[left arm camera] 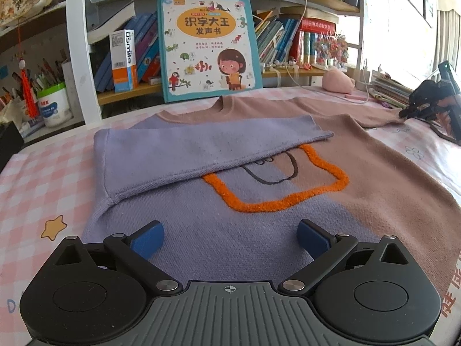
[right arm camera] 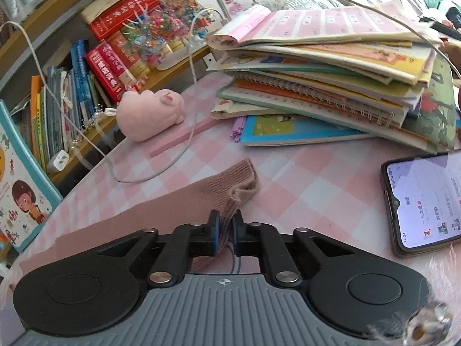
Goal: Fold clothes
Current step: 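Lift the pink sleeve cuff with the right tool and lay it across the chest, then open the right tool to release the pink sleeve on the chest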
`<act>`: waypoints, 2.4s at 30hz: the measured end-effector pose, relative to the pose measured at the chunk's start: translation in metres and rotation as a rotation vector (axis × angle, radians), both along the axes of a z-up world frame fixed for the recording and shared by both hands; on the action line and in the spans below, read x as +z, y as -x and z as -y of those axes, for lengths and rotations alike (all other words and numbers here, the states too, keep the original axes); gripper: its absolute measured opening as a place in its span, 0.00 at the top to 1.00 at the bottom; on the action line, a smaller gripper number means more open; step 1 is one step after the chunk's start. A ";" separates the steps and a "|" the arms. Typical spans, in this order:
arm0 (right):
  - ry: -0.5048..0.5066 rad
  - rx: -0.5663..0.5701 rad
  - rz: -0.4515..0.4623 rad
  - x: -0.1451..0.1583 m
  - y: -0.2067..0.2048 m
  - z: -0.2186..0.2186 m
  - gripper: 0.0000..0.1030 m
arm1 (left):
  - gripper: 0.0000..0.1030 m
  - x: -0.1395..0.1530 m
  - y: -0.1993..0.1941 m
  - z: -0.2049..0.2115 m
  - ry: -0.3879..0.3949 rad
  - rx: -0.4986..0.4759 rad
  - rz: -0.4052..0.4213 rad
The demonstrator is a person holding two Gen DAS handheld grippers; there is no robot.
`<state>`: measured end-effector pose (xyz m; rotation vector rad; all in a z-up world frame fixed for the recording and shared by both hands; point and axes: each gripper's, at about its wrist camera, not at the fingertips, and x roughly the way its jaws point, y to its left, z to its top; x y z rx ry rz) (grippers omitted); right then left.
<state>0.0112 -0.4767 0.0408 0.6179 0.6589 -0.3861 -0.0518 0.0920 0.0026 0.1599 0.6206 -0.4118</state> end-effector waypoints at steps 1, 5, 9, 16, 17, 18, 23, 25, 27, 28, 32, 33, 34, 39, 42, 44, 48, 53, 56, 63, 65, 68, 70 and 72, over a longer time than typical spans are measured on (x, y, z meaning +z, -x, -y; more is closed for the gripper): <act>0.007 0.011 0.005 0.003 0.000 -0.002 0.94 | 0.02 0.000 0.000 0.000 -0.002 0.000 0.000; 0.013 0.067 0.057 0.026 0.001 -0.016 0.95 | 0.02 0.001 0.000 0.001 -0.007 0.000 0.004; 0.034 0.167 0.146 0.060 -0.002 -0.045 0.95 | 0.02 0.001 0.001 0.000 -0.010 0.000 0.007; 0.087 0.430 0.293 0.119 -0.025 -0.128 0.95 | 0.01 0.000 0.000 0.000 -0.013 0.001 0.004; 0.092 0.472 0.311 0.126 -0.030 -0.142 0.95 | 0.01 0.000 0.000 0.000 -0.014 0.000 0.002; 0.096 0.511 0.327 0.133 -0.035 -0.156 0.95 | 0.01 0.000 0.000 0.001 -0.017 -0.001 0.001; 0.096 0.680 0.372 0.154 -0.060 -0.217 0.95 | 0.01 -0.001 0.000 0.001 -0.023 -0.003 -0.001; 0.097 0.739 0.378 0.159 -0.068 -0.242 0.95 | 0.01 -0.001 0.000 0.002 -0.025 -0.003 -0.002; 0.095 0.796 0.382 0.161 -0.074 -0.265 0.95 | 0.01 -0.001 -0.001 0.002 -0.026 -0.003 -0.002; 0.091 0.826 0.384 0.161 -0.077 -0.277 0.95 | 0.01 -0.001 -0.001 0.002 -0.027 -0.003 -0.002; 0.065 0.936 0.370 0.152 -0.085 -0.322 0.95 | 0.00 -0.001 -0.001 0.002 -0.034 -0.004 -0.003; 0.058 0.963 0.365 0.148 -0.087 -0.333 0.95 | 0.00 -0.002 0.000 0.003 -0.035 -0.004 -0.002; 0.050 0.986 0.358 0.144 -0.089 -0.344 0.95 | 0.00 -0.002 0.000 0.003 -0.036 -0.004 -0.001; 0.069 1.056 0.286 0.110 -0.102 -0.391 0.95 | 0.00 -0.002 0.000 0.003 -0.035 -0.004 -0.001; 0.108 1.074 0.215 0.084 -0.110 -0.413 0.95 | 0.00 -0.003 0.000 0.002 -0.028 -0.006 -0.005; 0.098 1.087 0.177 0.069 -0.114 -0.422 0.95 | 0.00 -0.003 0.000 0.001 -0.022 -0.007 -0.009; 0.081 1.124 0.140 0.051 -0.116 -0.438 0.95 | 0.00 -0.004 -0.002 0.001 -0.020 -0.006 -0.015; 0.086 1.168 0.116 0.044 -0.115 -0.456 0.90 | 0.00 -0.004 -0.003 0.001 -0.014 -0.006 -0.025; 0.073 1.181 0.120 0.045 -0.114 -0.458 0.74 | 0.00 -0.004 -0.003 0.001 -0.014 -0.005 -0.025; 0.049 1.169 0.126 0.048 -0.111 -0.446 0.70 | 0.00 -0.004 -0.004 0.001 -0.012 -0.005 -0.027; 0.046 1.160 0.124 0.048 -0.109 -0.440 0.69 | 0.00 -0.004 -0.004 0.001 -0.013 -0.005 -0.027; 0.045 1.147 0.118 0.047 -0.105 -0.430 0.67 | 0.00 -0.005 -0.004 0.002 -0.015 -0.005 -0.027; 0.047 1.139 0.114 0.046 -0.102 -0.423 0.66 | 0.00 -0.005 -0.004 0.001 -0.013 -0.005 -0.030; 0.055 1.130 0.110 0.044 -0.097 -0.415 0.65 | 0.00 -0.005 -0.005 0.001 -0.010 -0.004 -0.032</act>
